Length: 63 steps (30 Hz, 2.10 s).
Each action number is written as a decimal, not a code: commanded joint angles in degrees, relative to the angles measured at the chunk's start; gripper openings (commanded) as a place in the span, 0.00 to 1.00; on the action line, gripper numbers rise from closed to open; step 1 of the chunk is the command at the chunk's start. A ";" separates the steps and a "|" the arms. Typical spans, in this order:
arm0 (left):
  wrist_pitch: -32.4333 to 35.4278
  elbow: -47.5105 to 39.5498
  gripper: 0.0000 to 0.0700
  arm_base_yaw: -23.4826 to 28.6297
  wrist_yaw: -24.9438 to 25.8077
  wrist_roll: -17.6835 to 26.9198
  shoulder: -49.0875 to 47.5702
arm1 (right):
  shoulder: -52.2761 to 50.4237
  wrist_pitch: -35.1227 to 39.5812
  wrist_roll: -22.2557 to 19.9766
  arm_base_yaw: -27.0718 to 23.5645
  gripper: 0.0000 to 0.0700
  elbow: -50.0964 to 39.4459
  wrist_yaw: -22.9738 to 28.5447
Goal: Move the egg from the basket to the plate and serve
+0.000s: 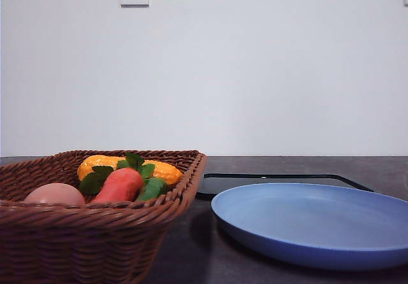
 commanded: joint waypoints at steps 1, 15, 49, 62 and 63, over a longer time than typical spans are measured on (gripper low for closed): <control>0.33 2.27 0.00 0.07 1.40 0.61 2.07 | 1.77 -1.20 0.64 0.02 0.00 1.86 0.37; -2.44 16.76 0.00 -0.48 18.57 9.95 27.10 | 23.23 -13.66 -9.24 0.02 0.00 17.56 -1.94; -7.47 23.07 0.44 -7.02 25.58 16.03 42.37 | 72.56 -8.38 -14.43 0.15 0.15 23.42 -17.18; -8.37 23.56 0.53 -7.25 25.60 15.98 42.37 | 71.15 -7.64 -13.23 -0.28 0.00 23.54 -16.80; -8.92 23.93 0.57 -7.56 25.61 15.98 42.37 | 70.18 -7.74 -13.03 -0.52 0.00 23.55 -16.79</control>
